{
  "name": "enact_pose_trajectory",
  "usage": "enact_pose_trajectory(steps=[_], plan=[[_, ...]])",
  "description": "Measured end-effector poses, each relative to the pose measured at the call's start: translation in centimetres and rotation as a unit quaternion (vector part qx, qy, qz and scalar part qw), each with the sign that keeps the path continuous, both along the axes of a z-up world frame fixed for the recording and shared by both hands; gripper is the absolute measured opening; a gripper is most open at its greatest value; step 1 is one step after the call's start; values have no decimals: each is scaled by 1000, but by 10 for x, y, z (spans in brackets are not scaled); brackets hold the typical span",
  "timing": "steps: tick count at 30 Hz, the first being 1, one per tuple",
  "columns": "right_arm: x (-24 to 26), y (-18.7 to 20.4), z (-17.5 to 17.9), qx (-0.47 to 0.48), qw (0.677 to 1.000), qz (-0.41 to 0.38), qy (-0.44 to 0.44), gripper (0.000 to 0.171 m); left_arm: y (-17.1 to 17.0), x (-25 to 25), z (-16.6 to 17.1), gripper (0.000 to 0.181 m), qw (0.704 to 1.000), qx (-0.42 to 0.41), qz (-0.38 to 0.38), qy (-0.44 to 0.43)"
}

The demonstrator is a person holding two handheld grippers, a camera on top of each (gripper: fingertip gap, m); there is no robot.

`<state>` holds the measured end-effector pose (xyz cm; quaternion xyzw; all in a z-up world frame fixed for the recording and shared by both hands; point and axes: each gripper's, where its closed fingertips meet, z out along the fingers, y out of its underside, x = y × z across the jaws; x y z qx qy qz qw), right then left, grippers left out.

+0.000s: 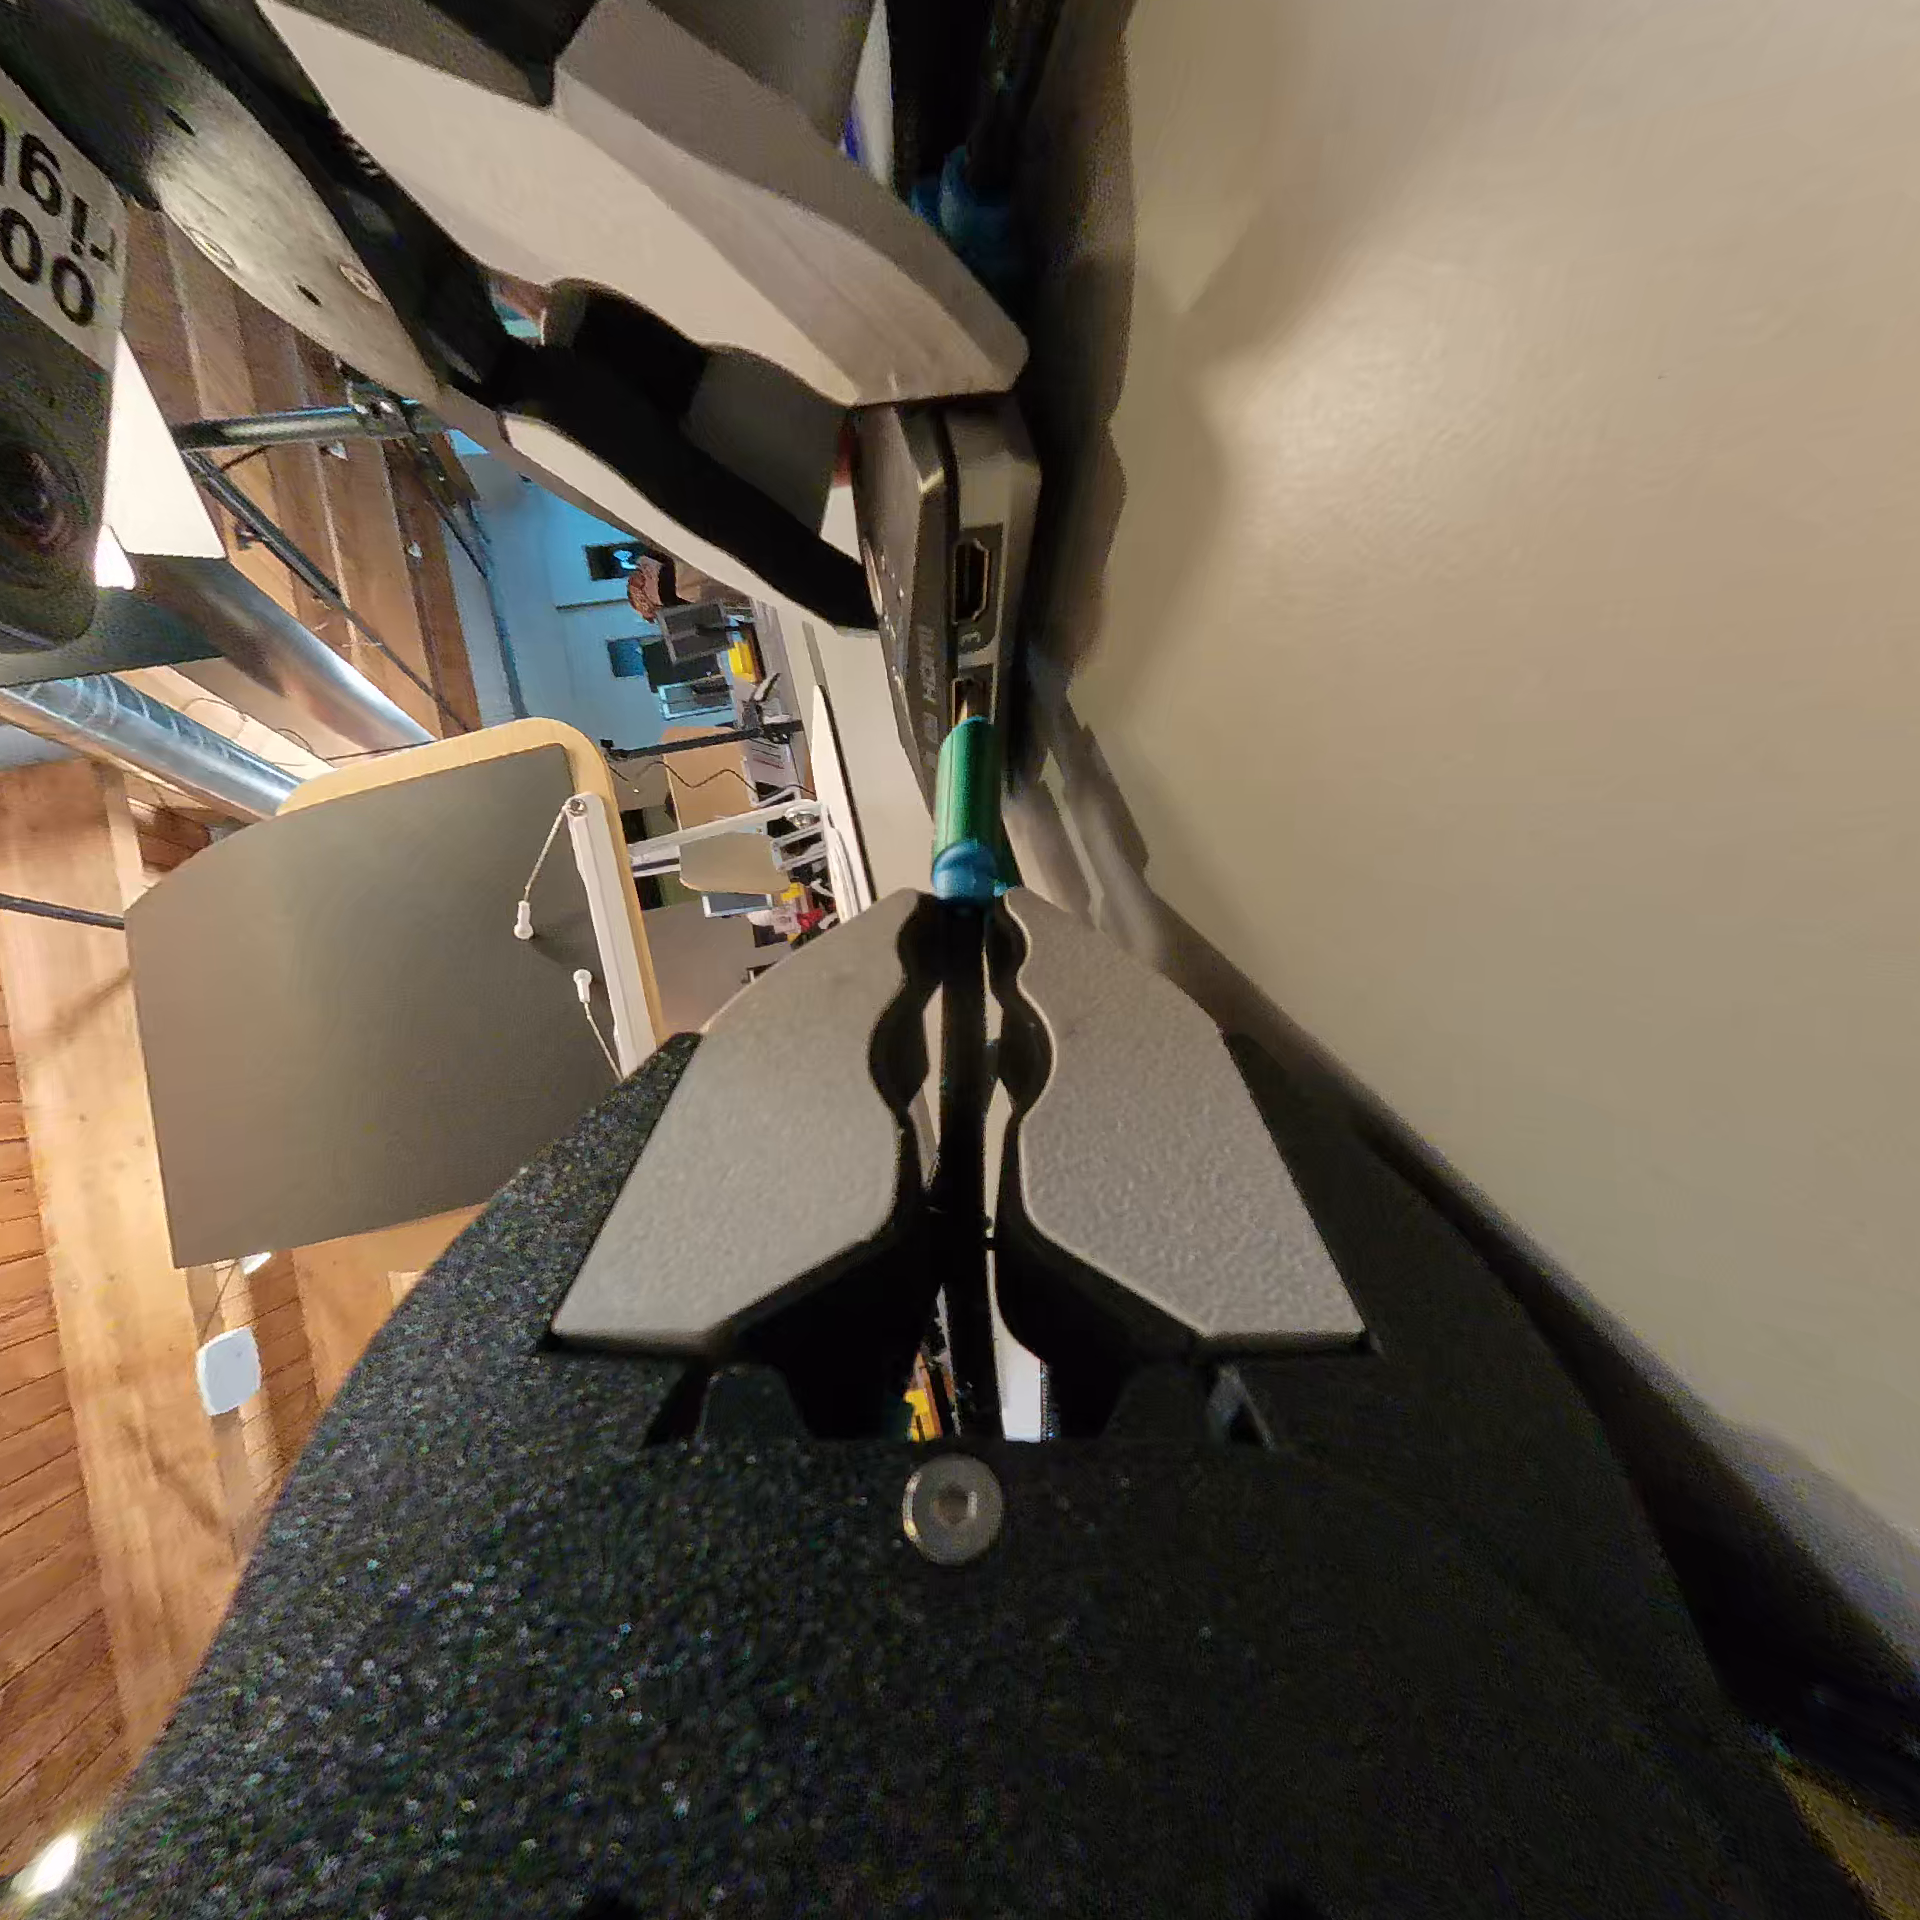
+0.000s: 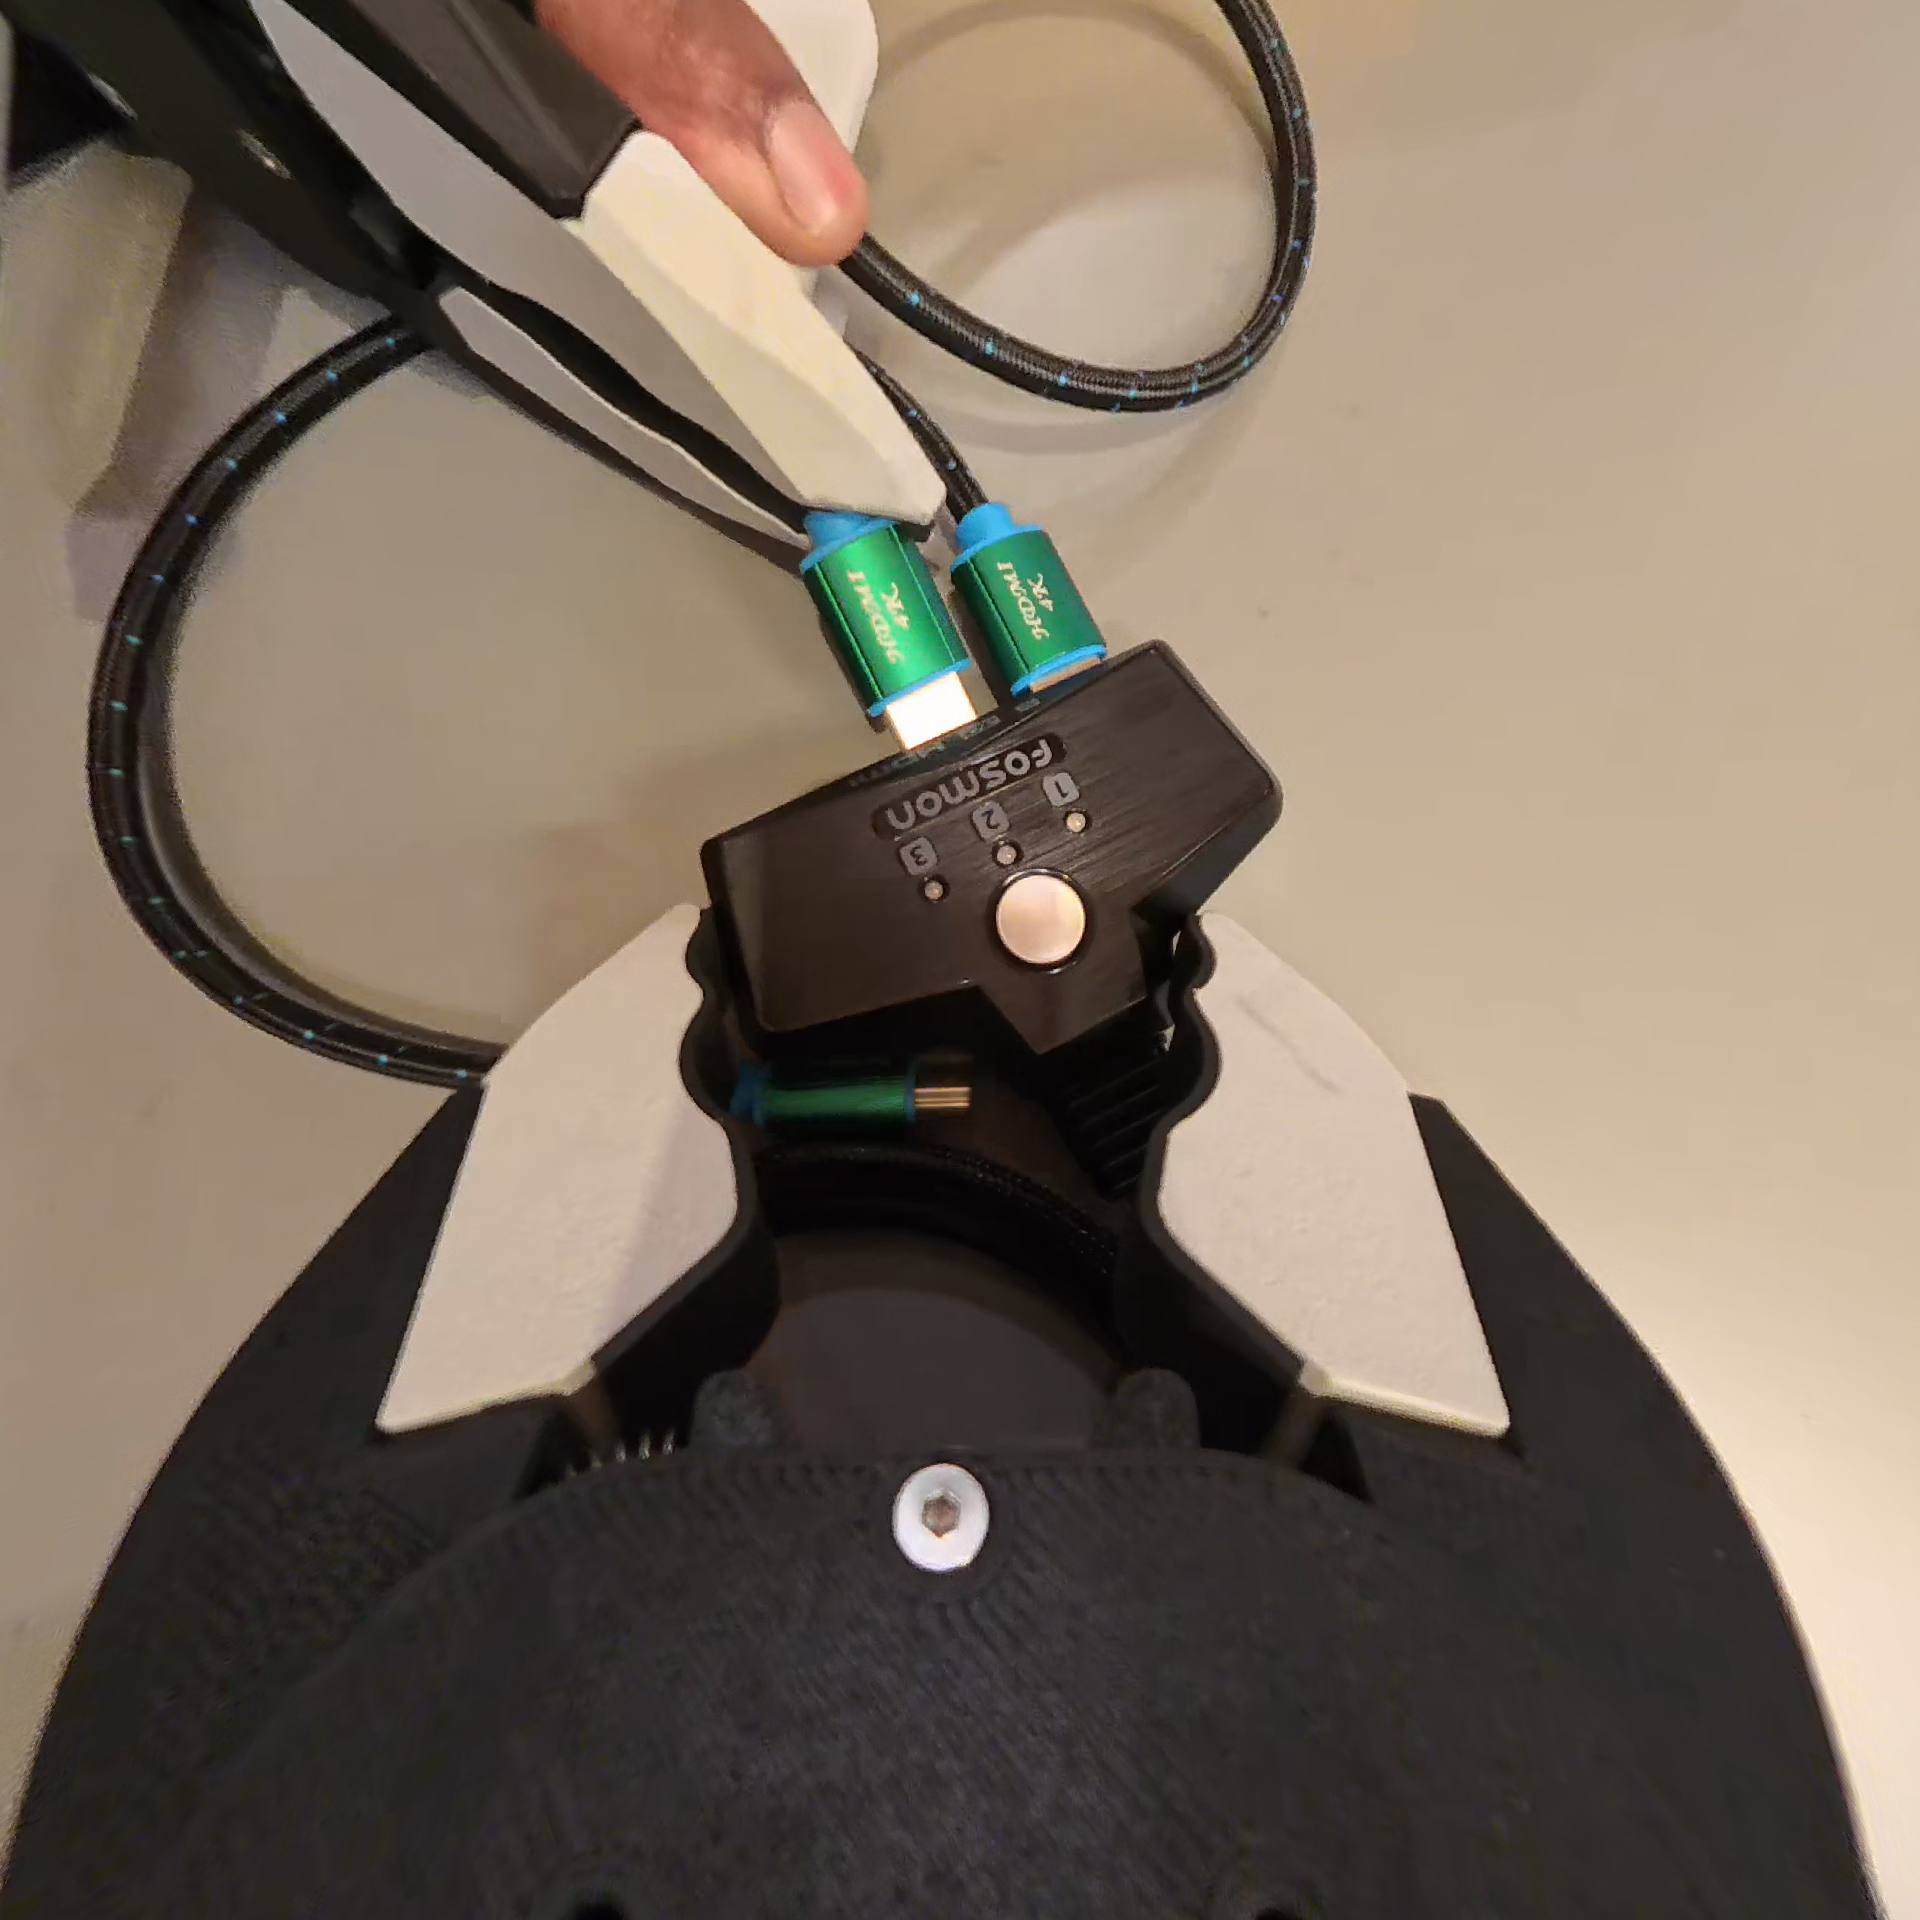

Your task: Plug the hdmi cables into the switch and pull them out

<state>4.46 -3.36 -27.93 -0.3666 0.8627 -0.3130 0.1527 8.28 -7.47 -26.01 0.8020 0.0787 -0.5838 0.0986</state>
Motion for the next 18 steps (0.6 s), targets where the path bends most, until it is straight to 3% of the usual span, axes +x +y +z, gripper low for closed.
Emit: enact_pose_trajectory(steps=[5,18], plan=[[-3,-1,1,3,1000,-6,-6,82,1,-3,2,9,1000,-21,14,12],[-4,-4,2,4,1000,-18,-16,82,0,-2,-1,9,985,152,78,-2]])
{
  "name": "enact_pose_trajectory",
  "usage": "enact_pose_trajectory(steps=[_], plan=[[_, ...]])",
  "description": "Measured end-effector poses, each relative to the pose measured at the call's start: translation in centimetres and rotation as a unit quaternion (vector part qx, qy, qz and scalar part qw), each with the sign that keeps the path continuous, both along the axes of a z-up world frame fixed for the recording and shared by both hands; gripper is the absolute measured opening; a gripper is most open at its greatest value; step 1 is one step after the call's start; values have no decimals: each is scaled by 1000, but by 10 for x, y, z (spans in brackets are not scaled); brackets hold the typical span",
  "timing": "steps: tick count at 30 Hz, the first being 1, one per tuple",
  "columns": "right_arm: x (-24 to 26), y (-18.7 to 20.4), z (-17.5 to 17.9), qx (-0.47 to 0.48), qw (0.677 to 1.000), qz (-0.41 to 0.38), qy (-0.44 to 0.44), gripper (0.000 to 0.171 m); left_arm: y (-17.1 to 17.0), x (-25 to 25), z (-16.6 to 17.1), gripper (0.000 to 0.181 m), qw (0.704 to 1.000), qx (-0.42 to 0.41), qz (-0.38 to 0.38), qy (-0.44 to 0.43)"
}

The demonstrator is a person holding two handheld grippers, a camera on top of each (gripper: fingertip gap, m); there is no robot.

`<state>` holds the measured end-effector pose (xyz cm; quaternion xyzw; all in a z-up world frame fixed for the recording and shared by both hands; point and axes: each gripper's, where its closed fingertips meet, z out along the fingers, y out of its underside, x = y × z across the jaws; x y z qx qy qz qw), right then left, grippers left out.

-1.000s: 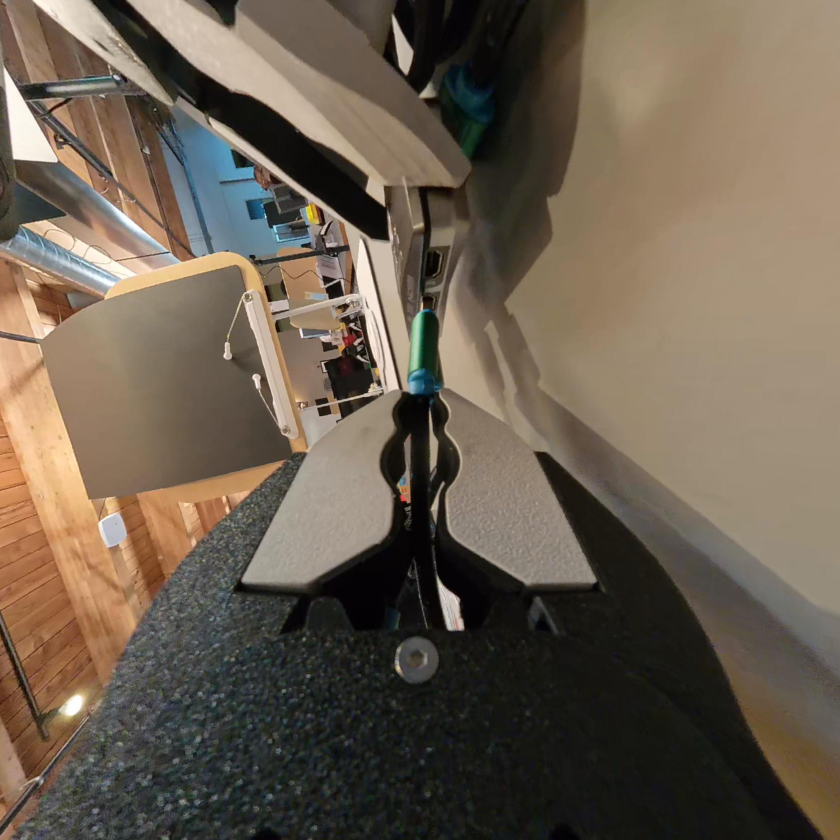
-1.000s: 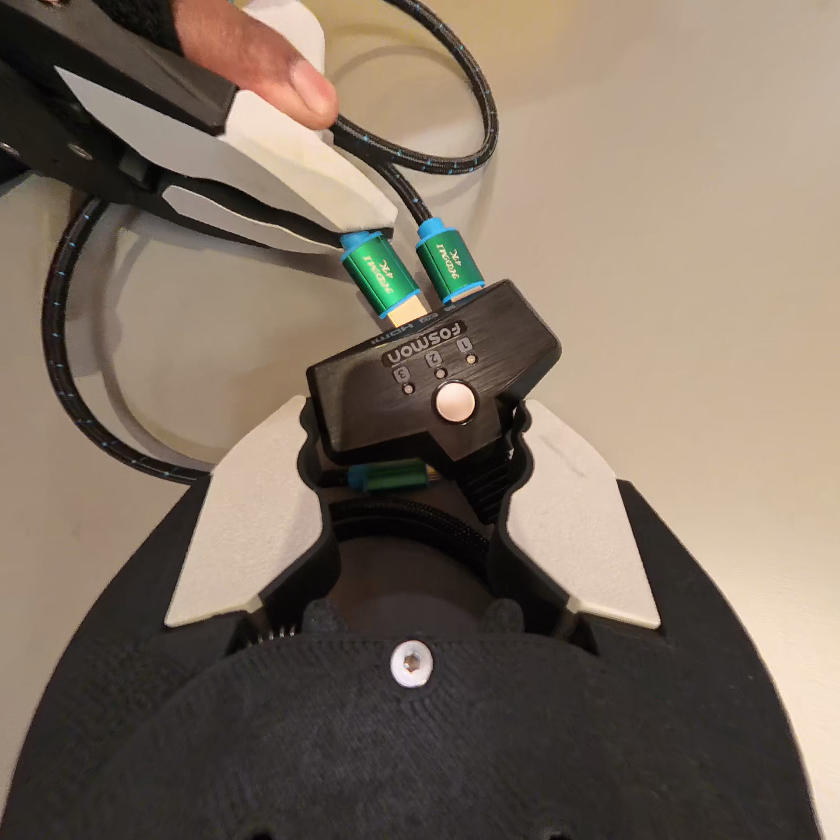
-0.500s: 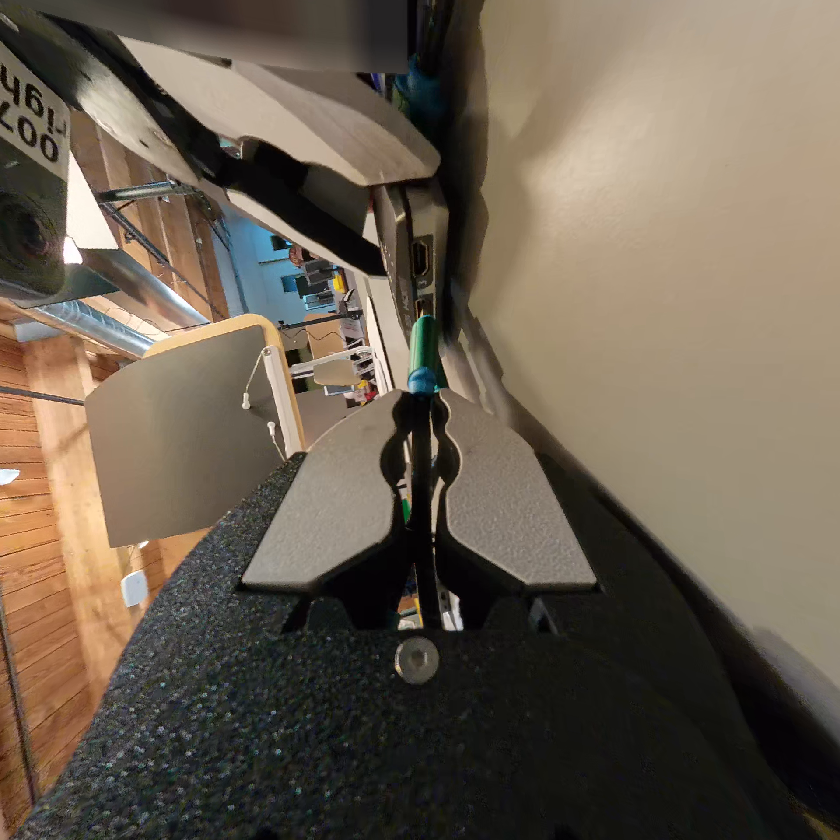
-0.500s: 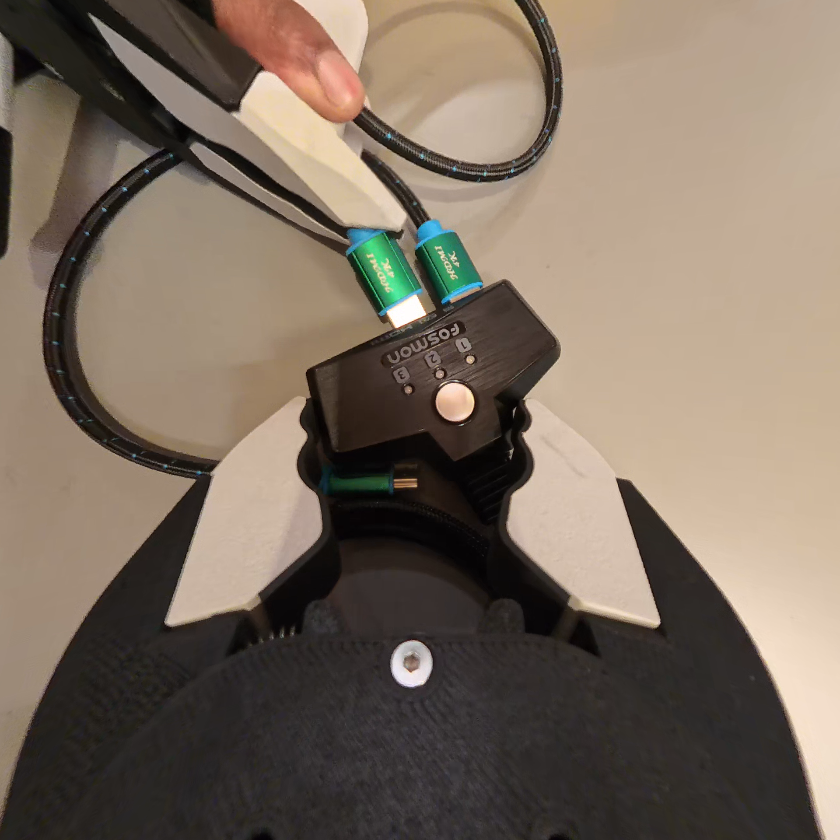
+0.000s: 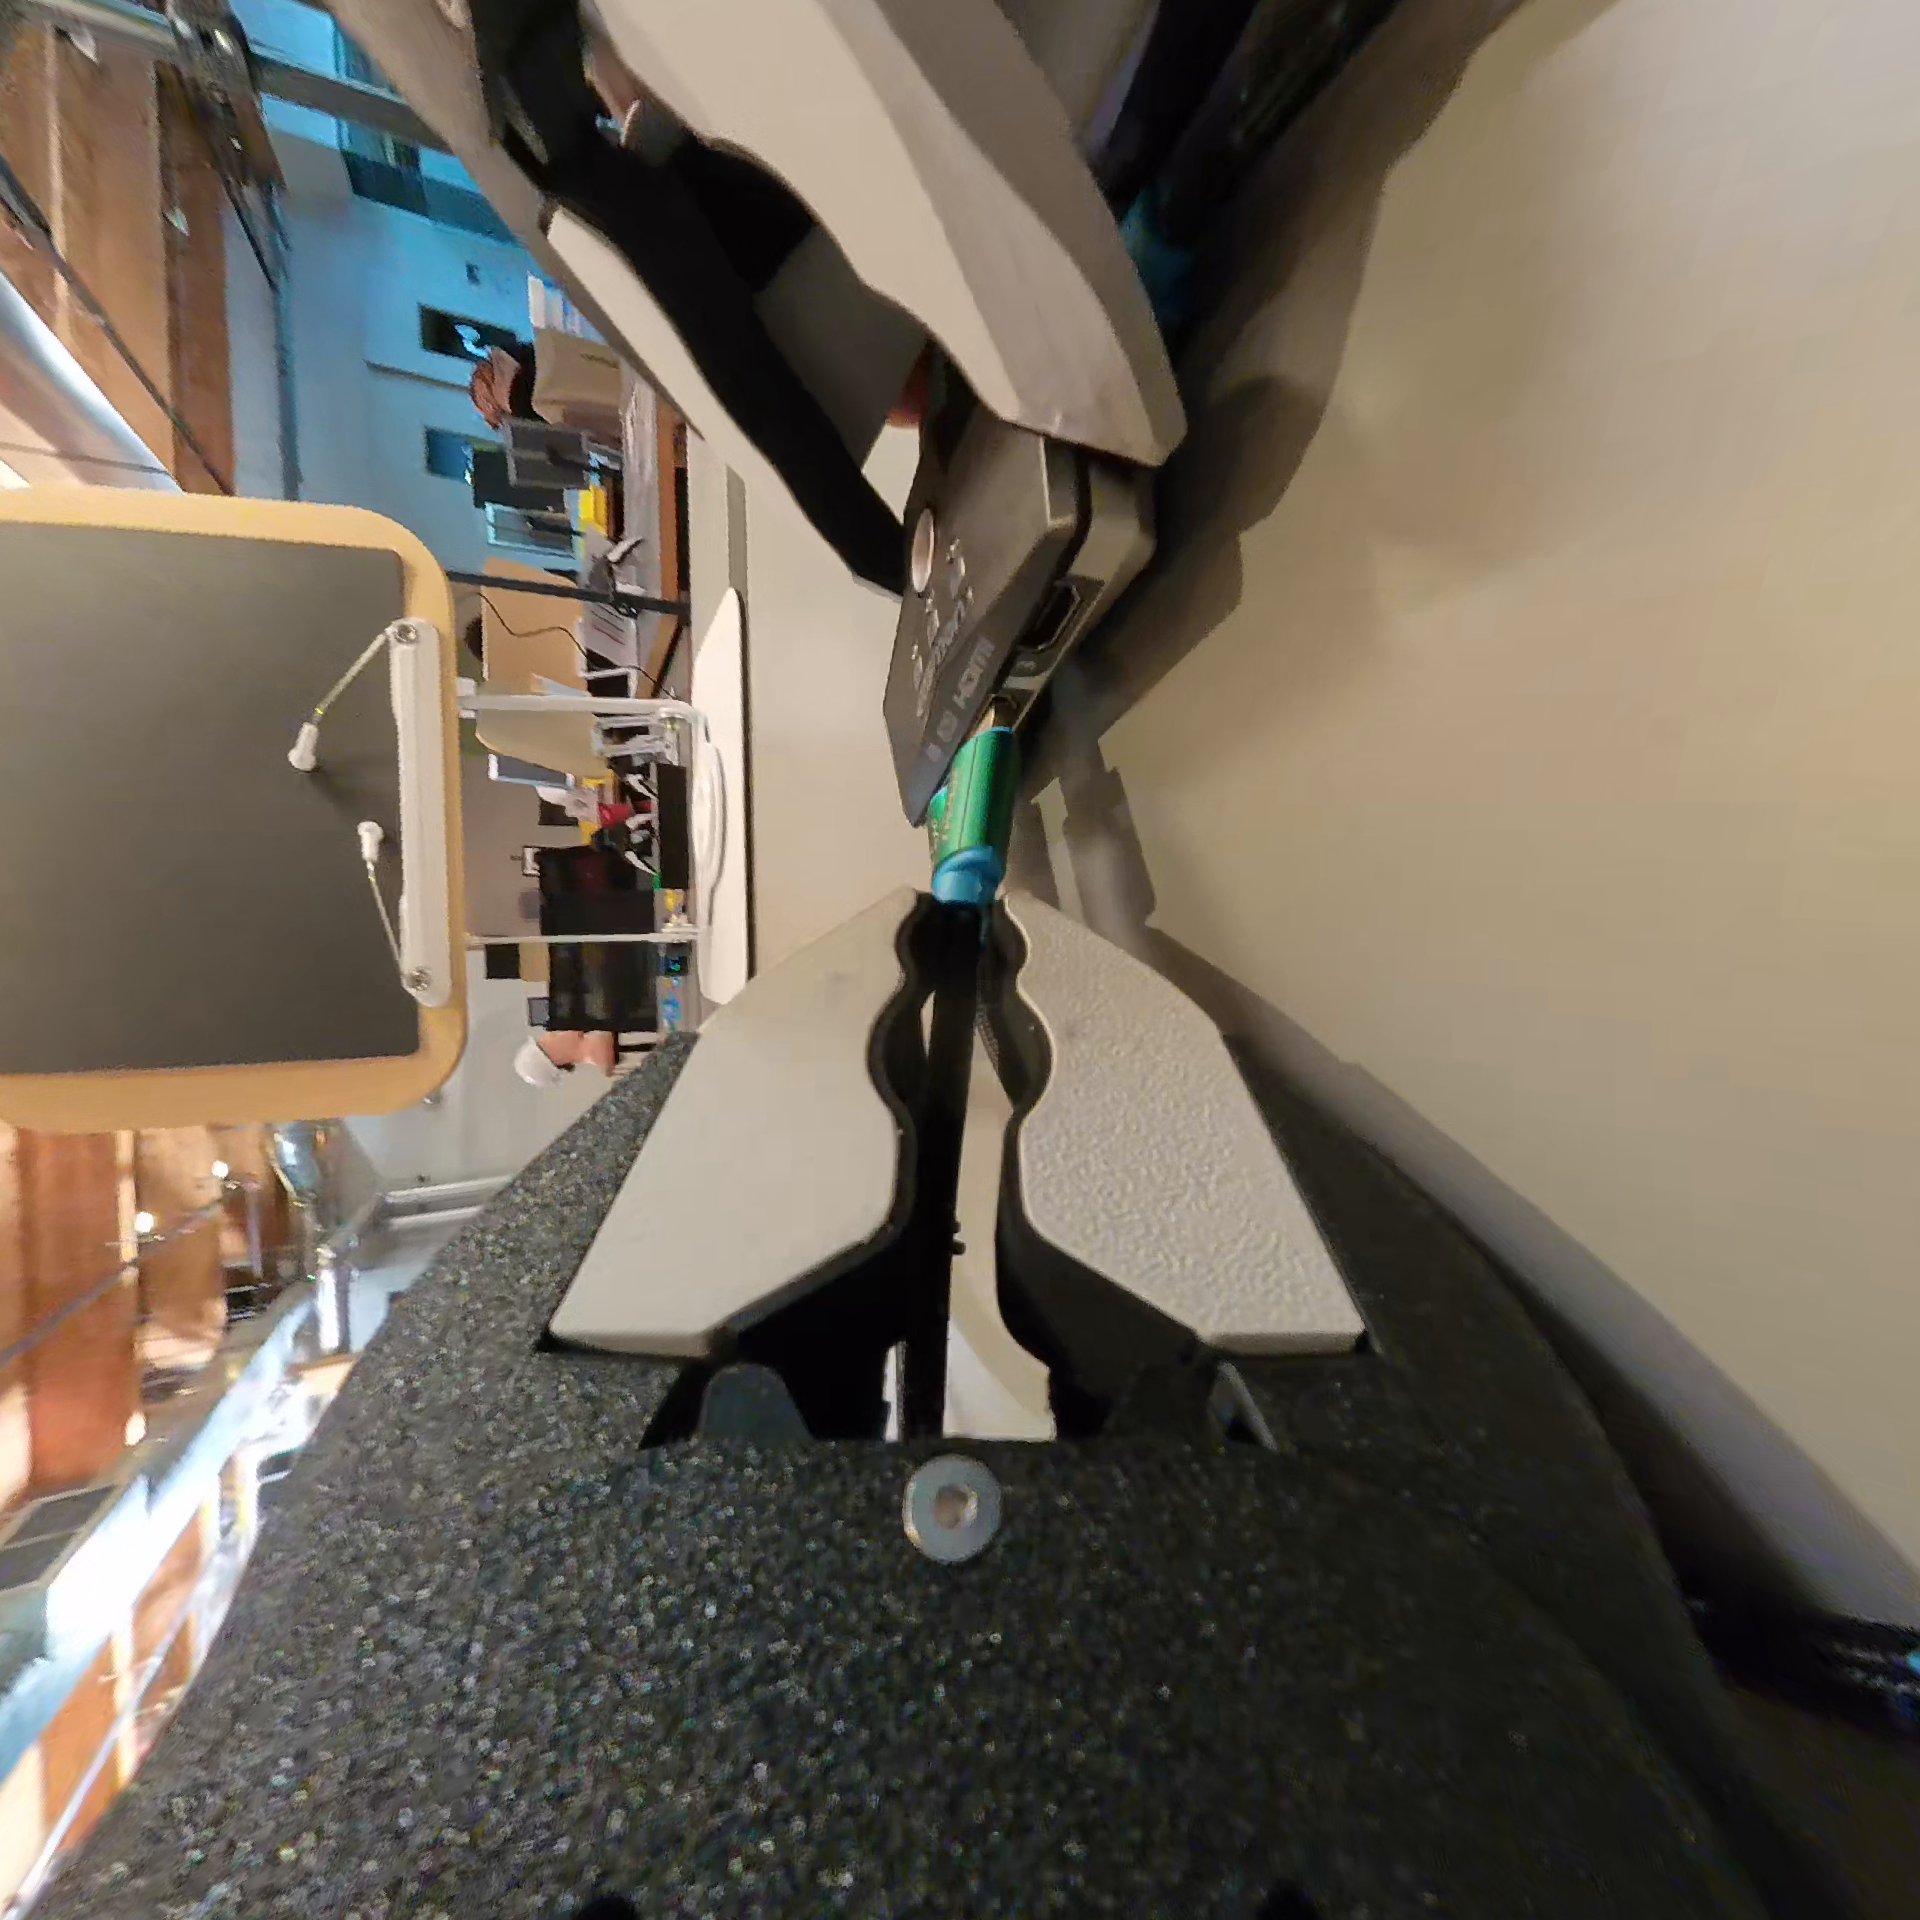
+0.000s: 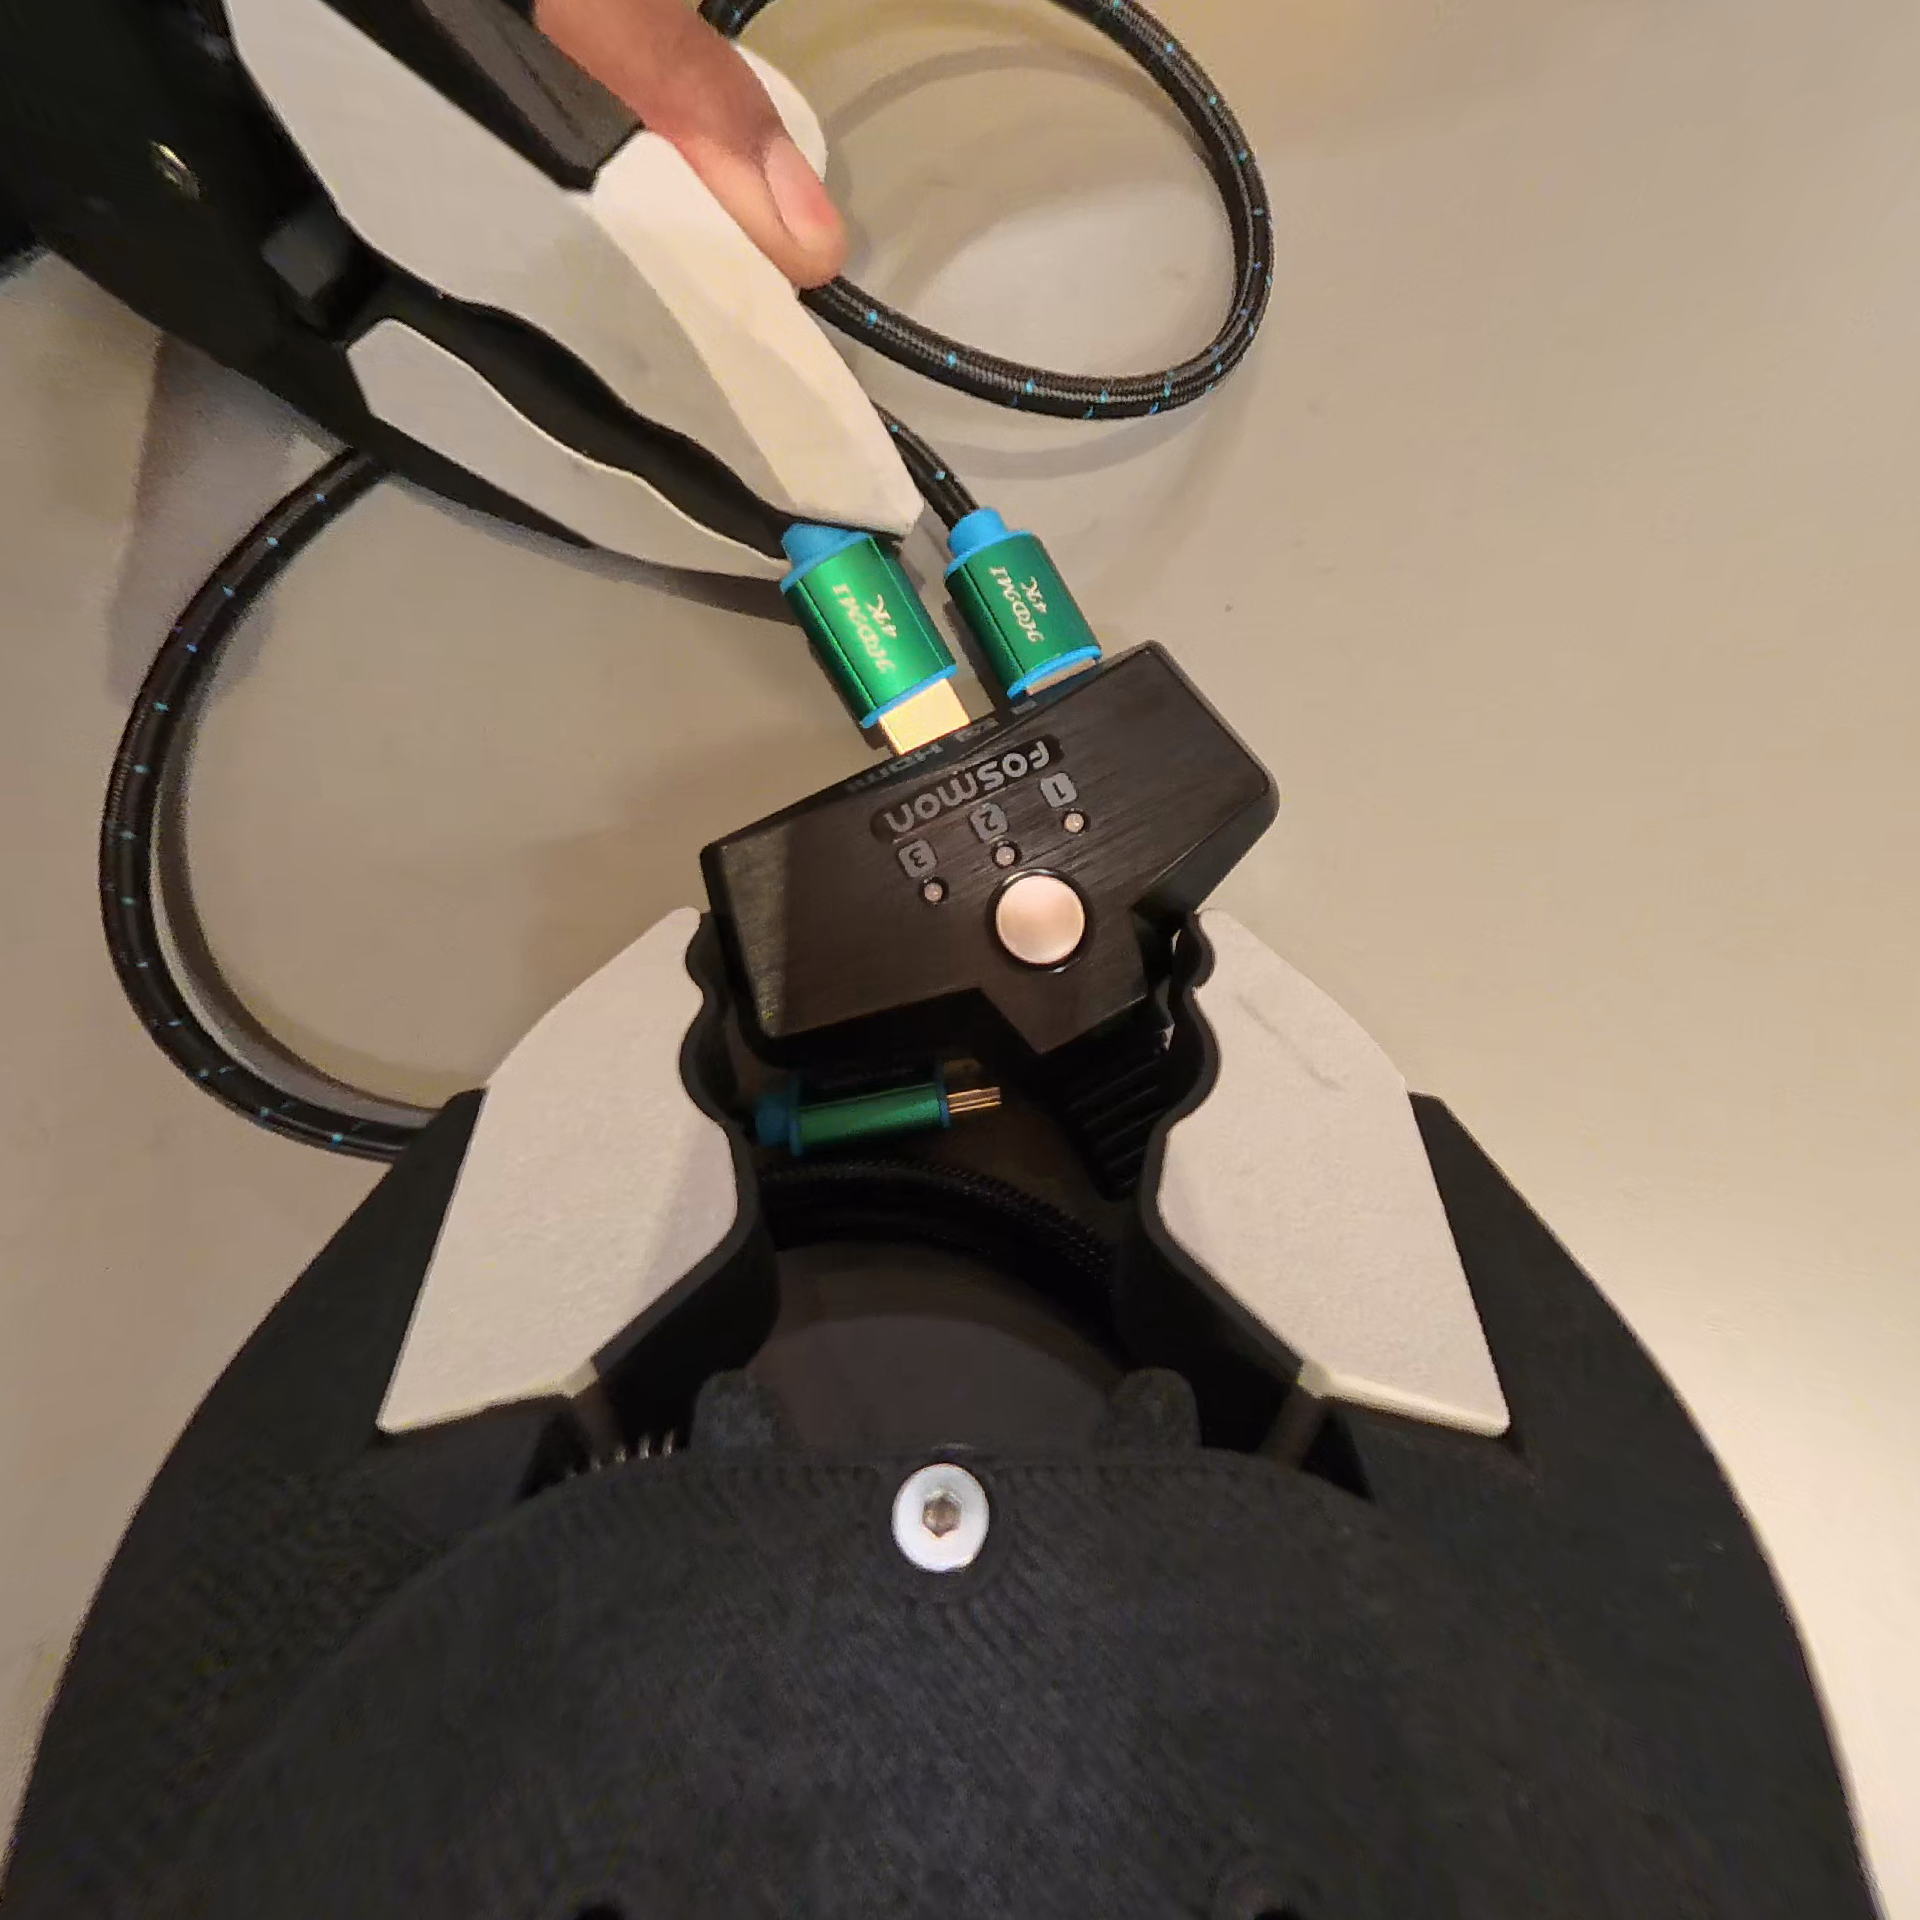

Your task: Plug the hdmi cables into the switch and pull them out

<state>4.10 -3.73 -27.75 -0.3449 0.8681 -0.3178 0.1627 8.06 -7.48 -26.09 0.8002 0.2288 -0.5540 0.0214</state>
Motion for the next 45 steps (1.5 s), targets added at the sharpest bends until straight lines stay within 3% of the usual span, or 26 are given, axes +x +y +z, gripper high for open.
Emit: enact_pose_trajectory(steps=[5,9,28,33,39,45], plan=[[0,-3,3,1,1000,-12,-17,82,-1,-1,3,9,1000,14,12,7],[0,-3,4,-6,1000,-4,-18,82,0,-1,5,9,1000,-17,-13,15],[12,7,10,-23,998,39,-36,82,14,10,11,9,996,10,-92,20],[15,7,8,-26,998,41,-27,82,12,13,8,9,996,-36,-85,8],[16,10,11,-27,998,52,-36,82,17,14,10,9,994,17,-102,21],[12,8,6,-21,999,42,-27,82,14,9,6,9,996,-4,-85,19]])
